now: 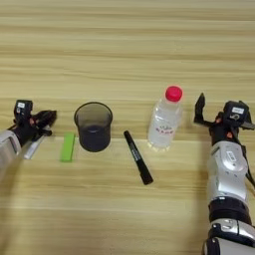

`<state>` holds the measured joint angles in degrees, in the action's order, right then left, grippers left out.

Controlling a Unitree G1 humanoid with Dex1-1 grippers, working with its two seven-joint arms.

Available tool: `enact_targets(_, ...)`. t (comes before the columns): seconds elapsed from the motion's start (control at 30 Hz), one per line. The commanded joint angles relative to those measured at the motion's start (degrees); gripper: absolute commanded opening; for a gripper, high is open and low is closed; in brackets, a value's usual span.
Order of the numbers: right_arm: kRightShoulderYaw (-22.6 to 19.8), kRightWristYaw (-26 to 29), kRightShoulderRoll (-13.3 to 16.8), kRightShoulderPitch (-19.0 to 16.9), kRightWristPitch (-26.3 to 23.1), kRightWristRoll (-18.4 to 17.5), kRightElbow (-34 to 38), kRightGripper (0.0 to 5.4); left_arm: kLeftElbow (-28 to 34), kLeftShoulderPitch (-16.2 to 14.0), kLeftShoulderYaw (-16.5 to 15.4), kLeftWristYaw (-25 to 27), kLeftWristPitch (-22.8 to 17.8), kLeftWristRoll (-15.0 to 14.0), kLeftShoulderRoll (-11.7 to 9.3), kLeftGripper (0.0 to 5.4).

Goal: Move the objects on the table

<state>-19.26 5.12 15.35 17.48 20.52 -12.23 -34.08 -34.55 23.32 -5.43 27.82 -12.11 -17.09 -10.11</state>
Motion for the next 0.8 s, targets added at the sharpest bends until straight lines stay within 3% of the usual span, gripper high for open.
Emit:
enact_targets(0.03, 0.1, -0.3, -0.2, -0.2, -0.7, 0.2, 0.7, 5.40, -0.5, 0.0, -0.2, -0.1, -0.4, 0.7, -0.2, 1.65)
enact_targets(0.27, 0.1, -0.1, -0.1, -0.1, -0.5, 0.2, 0.3, 5.40, -0.6, 0.3, -1.0, -0.6, 0.2, 0.7, -0.1, 2.76)
enact_targets(0.43, 0.1, -0.1, -0.1, -0.1, -0.5, 0.3, 0.3, 5.40, -0.4, 0.3, -1.3, -0.5, 0.6, 0.7, -0.1, 3.23)
enact_targets(0.8, 0.2, -0.3, -0.1, -0.2, -0.2, 0.6, 0.4, 5.40, 0.9, 0.1, -1.8, 0.0, 5.3, 0.4, 0.2, 4.44)
